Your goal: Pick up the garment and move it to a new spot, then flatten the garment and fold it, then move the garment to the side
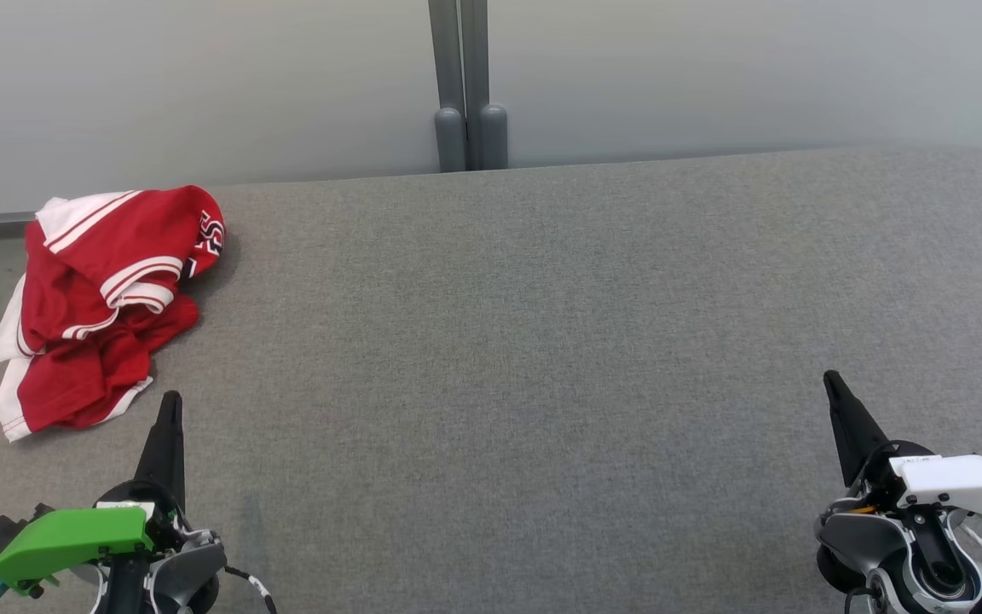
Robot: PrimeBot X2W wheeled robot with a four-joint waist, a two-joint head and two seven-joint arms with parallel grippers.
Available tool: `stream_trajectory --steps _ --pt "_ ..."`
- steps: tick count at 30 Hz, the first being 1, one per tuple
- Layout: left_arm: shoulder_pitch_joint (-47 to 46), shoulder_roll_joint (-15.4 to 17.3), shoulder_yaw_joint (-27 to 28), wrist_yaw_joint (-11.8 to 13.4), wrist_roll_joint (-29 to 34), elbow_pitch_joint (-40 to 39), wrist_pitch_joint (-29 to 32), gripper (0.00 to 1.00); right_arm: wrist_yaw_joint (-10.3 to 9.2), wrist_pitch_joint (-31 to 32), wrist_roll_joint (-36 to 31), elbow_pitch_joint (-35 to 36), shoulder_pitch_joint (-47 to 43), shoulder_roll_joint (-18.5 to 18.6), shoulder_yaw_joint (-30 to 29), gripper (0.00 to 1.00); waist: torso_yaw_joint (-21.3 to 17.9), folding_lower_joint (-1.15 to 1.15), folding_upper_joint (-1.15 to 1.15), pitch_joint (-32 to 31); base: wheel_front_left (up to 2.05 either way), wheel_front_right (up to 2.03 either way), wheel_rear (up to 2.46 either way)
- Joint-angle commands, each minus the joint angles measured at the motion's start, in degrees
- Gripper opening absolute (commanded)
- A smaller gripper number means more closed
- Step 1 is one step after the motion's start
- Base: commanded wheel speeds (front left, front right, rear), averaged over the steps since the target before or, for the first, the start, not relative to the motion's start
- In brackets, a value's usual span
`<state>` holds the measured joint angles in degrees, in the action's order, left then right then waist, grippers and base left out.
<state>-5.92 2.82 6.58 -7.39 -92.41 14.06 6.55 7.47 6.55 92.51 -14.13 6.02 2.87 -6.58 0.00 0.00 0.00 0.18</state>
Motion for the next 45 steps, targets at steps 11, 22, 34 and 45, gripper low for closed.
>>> stream_trajectory --steps 11,22,34,45 --pt "-0.69 0.10 0.08 -0.39 0.00 -0.10 0.11 0.00 0.05 0.10 -0.21 0.28 0.40 0.03 0.02 0.00 0.00 0.00 0.00 0.00 0.00 0.00 0.00" --pt "-0.69 0.10 0.08 -0.39 0.00 -0.10 0.11 0.00 0.05 0.10 -0.21 0.28 0.40 0.03 0.02 0.00 0.00 0.00 0.00 0.00 0.00 0.00 0.00" --pt "-0.69 0.10 0.08 -0.39 0.00 -0.10 0.11 0.00 0.05 0.10 -0.21 0.28 0.40 0.03 0.02 0.00 0.00 0.00 0.00 0.00 0.00 0.00 0.00" --pt "-0.69 0.10 0.08 -0.39 0.00 -0.10 0.11 0.00 0.05 0.10 -0.21 0.28 0.40 0.03 0.02 0.00 0.00 0.00 0.00 0.00 0.00 0.00 0.00"
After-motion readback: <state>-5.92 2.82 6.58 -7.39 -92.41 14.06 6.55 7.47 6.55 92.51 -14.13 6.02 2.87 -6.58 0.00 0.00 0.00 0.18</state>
